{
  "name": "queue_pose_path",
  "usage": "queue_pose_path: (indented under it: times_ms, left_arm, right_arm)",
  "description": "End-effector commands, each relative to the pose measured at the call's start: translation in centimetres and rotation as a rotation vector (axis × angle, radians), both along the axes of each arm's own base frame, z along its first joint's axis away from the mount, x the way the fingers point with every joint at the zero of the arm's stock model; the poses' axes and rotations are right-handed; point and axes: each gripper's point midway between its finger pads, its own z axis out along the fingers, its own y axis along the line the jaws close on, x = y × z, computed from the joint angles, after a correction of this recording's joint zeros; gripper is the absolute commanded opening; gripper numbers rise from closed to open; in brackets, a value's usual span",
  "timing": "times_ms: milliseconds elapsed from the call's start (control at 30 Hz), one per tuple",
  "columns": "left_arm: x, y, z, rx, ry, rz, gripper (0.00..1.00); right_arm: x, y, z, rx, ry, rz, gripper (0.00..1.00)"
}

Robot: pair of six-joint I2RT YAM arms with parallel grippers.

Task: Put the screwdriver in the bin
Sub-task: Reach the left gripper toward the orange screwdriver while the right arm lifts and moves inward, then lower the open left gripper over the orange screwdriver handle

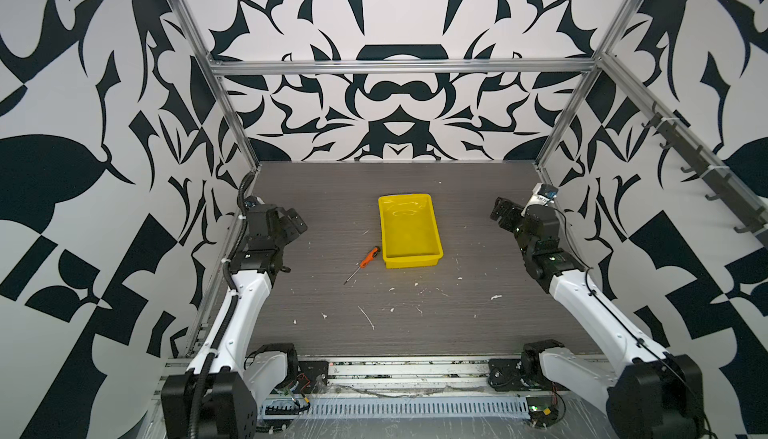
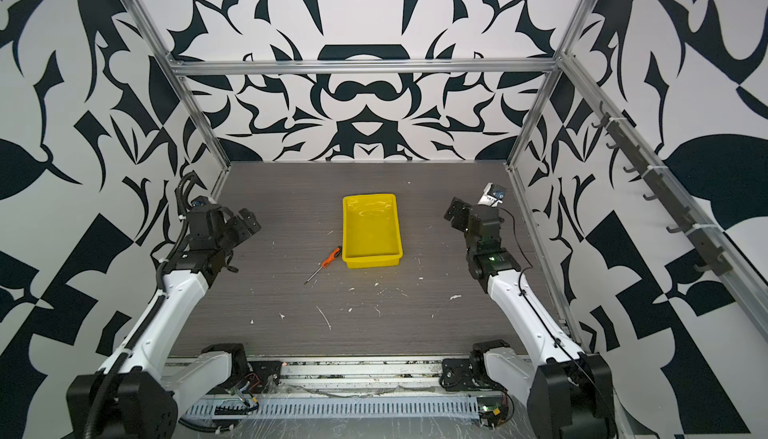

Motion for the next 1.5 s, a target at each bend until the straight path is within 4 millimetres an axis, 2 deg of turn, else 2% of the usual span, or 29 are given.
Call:
queue_pose_path:
  times_ms: [0, 67, 100, 133, 267, 400, 533, 633, 700, 833, 900, 933, 1000, 1133, 1300, 1467]
  left_arm:
    - [-1.0, -0.5, 0.2, -0.148, -0.071, 0.056, 1.0]
    - [-1.3, 0.6, 0.0, -0.184, -0.094, 0.148, 1.0]
    - [-1.2, 0.6, 0.4, -0.193, -0.11, 0.151, 1.0]
    - [-0.8, -0.2, 1.0, -0.212, -0.134, 0.103, 1.0]
    - [2.0, -5.7, 3.3, -0.285, -0.248, -0.209, 1.0]
    - [3.0, -11.4, 1.6, -0.068, -0.079, -0.489, 0.99]
    - [2.7, -14.1, -0.4, 0.158, -0.023, -0.673, 1.0]
    - [2.3, -15.8, -1.6, 0.248, -0.032, -0.814, 0.95]
    - [1.8, -16.6, -2.4, 0.343, 0.003, -0.876, 0.95]
    - [1.1, -18.1, -5.7, 0.406, 0.103, -0.965, 0.94]
    - [0.4, -19.0, -6.9, 0.408, 0.128, -1.04, 0.87]
    - [-0.1, -19.6, -7.7, 0.406, 0.142, -1.086, 0.79]
    - [-0.6, -20.1, -9.1, 0.398, 0.175, -1.139, 0.71]
    - [-0.4, -19.6, -11.5, 0.431, 0.248, -1.151, 0.68]
    - [-0.4, -19.8, -12.8, 0.425, 0.29, -1.143, 0.6]
    - [-0.5, -20.0, -12.7, 0.434, 0.298, -1.131, 0.62]
  right_arm:
    - [-0.6, 0.1, -1.2, 0.089, 0.009, -0.022, 1.0]
    - [-0.8, 0.5, -2.0, 0.09, 0.011, 0.005, 1.0]
    - [-1.0, 0.5, -2.9, 0.098, 0.013, 0.007, 1.0]
    - [-1.1, 0.5, -3.7, 0.097, 0.013, 0.009, 1.0]
    - [-1.8, 1.8, -7.4, 0.137, 0.08, 0.067, 1.0]
    - [-2.8, 4.2, -9.7, 0.211, 0.062, 0.155, 1.0]
    - [-2.7, 5.8, -8.1, 0.195, 0.047, 0.206, 1.0]
    - [-3.2, 6.5, -8.2, 0.16, 0.036, 0.215, 1.0]
    - [-3.2, 6.7, -8.6, 0.167, 0.038, 0.218, 1.0]
    - [-2.8, 7.3, -9.3, 0.181, 0.066, 0.23, 1.0]
    - [-2.6, 7.3, -9.6, 0.181, 0.075, 0.223, 1.0]
    - [-2.6, 7.3, -9.7, 0.178, 0.08, 0.22, 1.0]
    - [-2.6, 7.0, -9.9, 0.172, 0.085, 0.206, 1.0]
    - [-2.7, 6.5, -9.7, 0.153, 0.078, 0.186, 1.0]
    - [-2.7, 6.2, -9.6, 0.142, 0.073, 0.174, 1.0]
    - [-2.6, 6.2, -10.2, 0.15, 0.092, 0.167, 1.0]
